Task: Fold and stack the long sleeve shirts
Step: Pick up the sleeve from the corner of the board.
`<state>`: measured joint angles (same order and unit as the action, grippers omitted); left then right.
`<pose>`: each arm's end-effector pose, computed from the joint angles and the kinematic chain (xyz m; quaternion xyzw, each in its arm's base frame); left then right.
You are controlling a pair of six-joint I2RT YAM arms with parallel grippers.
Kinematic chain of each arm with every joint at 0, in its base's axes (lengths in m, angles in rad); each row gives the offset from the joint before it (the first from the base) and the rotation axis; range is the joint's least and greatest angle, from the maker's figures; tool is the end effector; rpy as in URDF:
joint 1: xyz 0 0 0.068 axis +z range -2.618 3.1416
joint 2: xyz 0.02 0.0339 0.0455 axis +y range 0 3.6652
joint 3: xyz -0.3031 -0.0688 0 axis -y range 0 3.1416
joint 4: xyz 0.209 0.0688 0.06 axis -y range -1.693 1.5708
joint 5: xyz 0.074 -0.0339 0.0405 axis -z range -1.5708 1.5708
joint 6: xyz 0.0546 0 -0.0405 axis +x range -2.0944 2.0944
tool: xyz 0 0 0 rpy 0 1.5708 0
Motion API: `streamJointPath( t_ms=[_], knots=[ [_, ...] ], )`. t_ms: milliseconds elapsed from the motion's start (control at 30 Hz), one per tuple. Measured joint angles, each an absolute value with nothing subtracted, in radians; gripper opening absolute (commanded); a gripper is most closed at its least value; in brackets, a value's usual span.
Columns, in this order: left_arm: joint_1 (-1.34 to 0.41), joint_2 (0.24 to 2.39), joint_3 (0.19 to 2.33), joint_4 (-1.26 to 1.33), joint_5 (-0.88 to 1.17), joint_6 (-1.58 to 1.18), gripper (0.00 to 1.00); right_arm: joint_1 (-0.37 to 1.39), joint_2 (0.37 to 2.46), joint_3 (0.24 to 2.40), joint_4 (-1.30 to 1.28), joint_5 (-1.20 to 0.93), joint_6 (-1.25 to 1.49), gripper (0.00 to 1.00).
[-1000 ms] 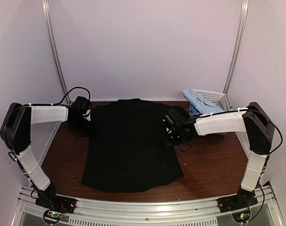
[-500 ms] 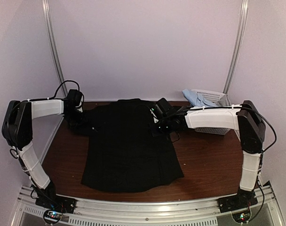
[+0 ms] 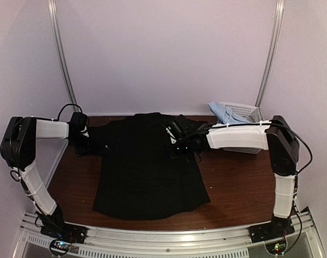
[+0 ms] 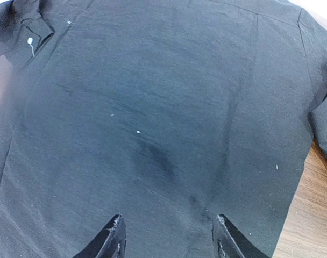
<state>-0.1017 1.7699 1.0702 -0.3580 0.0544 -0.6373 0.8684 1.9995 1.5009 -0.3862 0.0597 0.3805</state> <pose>0.3395 -0.0376 0.2100 -0.2492 0.9343 -0.1161 0.2270 0.2865 0.3335 0.2425 -0.2176 0.9159 0.1737 0.2892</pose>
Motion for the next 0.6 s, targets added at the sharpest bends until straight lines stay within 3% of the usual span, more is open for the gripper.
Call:
streamJointPath(
  t_ms=[367, 467, 600],
  knots=[
    [-0.107, 1.855, 1.092, -0.287, 0.052, -0.658, 0.61, 0.878, 2.004, 1.510, -0.385, 0.055, 0.367, 0.57],
    [-0.116, 1.874, 1.117, -0.287, 0.019, -0.658, 0.51, 0.878, 2.005, 1.518, -0.381, 0.052, 0.366, 0.57],
    [-0.136, 1.891, 1.134, -0.294, -0.028, -0.656, 0.28, 0.878, 2.009, 1.522, -0.374, 0.051, 0.365, 0.57]
  ],
)
